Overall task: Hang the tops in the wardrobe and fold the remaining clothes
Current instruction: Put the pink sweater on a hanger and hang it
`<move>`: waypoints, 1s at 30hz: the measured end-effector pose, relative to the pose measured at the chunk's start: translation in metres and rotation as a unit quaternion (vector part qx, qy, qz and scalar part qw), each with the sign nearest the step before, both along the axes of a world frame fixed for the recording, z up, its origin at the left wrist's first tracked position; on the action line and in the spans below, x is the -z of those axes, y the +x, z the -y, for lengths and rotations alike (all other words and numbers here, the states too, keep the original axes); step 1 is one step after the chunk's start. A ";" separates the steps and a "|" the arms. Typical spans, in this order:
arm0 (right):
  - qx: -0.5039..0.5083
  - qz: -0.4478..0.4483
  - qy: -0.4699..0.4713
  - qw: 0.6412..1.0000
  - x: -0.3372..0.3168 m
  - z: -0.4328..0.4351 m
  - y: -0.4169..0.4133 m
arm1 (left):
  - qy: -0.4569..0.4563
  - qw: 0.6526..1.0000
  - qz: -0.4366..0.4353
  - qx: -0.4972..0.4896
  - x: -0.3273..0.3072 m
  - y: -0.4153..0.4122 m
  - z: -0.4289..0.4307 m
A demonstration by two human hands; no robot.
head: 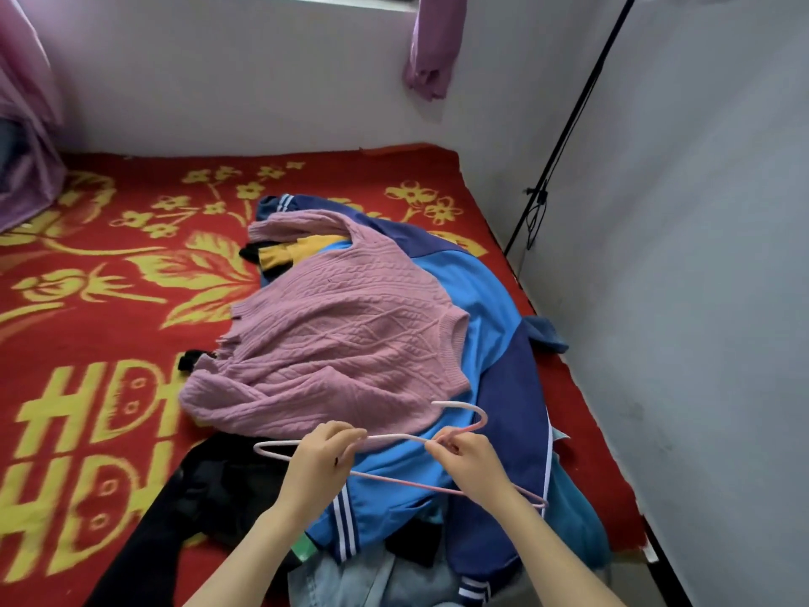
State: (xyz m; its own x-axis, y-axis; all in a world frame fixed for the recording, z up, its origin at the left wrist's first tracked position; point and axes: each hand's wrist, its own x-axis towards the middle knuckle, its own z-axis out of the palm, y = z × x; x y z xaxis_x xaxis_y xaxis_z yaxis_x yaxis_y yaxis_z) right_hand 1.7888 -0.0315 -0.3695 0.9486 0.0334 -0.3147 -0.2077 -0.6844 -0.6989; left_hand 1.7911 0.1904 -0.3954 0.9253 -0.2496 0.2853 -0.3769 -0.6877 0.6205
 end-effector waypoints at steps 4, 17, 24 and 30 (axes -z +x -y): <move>0.087 -0.012 -0.020 0.996 0.017 0.042 0.028 | 0.006 0.997 -0.015 -0.072 0.000 0.011 0.023; 0.246 -0.027 -0.005 0.969 0.109 0.135 0.161 | -0.062 0.939 -0.119 -0.316 0.005 0.034 0.047; 0.245 -0.227 0.067 0.940 0.185 0.110 0.197 | -0.033 0.910 -0.197 -0.363 0.015 0.034 0.054; 0.272 -0.308 0.144 0.900 0.207 0.102 0.206 | -0.043 0.884 -0.250 -0.393 0.024 0.037 0.063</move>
